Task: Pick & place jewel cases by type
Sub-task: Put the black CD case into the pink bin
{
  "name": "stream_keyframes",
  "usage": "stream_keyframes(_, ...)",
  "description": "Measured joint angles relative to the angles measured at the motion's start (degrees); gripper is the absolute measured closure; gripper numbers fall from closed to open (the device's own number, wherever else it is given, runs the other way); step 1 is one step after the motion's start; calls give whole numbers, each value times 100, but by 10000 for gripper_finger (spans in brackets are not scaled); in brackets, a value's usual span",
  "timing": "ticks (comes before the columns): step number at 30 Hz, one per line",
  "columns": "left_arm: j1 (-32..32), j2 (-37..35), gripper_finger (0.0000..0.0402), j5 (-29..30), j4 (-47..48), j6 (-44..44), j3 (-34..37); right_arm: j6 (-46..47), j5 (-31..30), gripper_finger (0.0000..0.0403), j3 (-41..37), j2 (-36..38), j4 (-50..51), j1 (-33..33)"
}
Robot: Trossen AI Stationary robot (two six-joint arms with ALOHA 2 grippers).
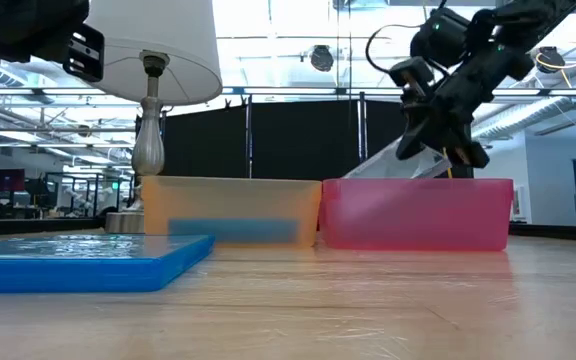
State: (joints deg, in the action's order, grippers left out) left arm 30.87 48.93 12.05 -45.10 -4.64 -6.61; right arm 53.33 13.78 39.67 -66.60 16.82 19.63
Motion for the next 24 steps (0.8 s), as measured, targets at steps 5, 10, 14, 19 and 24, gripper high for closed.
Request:
stream_keyframes(5, -3, 0, 361, -2, -3, 9, 0, -134, 3, 382, -108, -35, 10, 104)
stream_keyframes(10, -4, 0, 360, -2, -3, 38, 0, -640, -37, 347, -117, -26, 37, 100)
stream_keyframes(14, -4, 0, 360, -2, -2, 81, 0, -636, -204, 298, -128, -32, 125, 92)
stream_keyframes(19, -2, 0, 360, -2, 0, 97, 0, -622, -221, 237, -128, -32, 235, 101)
stream_keyframes(24, 0, 2, 360, -3, 38, 114, 0, -609, -204, 201, -128, -32, 273, 101)
